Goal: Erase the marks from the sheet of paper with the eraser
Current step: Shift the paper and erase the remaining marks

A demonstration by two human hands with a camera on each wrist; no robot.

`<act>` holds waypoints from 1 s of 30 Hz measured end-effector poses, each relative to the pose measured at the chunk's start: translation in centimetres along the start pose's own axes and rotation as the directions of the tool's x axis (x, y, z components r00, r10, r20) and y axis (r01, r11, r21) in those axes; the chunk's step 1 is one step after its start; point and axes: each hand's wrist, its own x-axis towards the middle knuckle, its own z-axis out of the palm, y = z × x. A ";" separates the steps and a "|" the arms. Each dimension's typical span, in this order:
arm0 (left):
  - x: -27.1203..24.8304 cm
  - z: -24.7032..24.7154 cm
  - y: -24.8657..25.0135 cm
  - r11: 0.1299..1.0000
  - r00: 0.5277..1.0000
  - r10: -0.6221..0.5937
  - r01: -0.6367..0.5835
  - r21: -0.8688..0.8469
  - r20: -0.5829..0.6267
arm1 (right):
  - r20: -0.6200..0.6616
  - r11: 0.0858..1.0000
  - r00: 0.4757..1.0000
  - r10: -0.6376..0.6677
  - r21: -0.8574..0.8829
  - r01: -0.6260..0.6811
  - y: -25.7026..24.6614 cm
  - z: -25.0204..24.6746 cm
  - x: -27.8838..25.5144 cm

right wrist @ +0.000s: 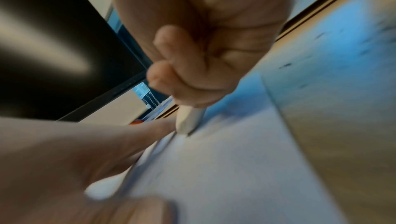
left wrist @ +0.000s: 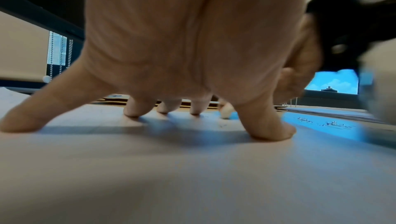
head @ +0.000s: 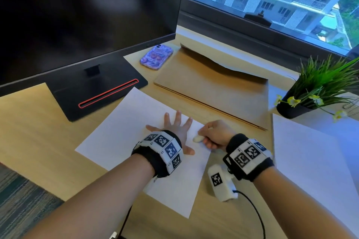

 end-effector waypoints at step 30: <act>-0.6 -0.1 0.0 1.000 1.000 0.006 -0.006 0.007 0.013 | 0.094 1.000 0.995 0.031 0.004 -0.031 1.5 0.3 -1.0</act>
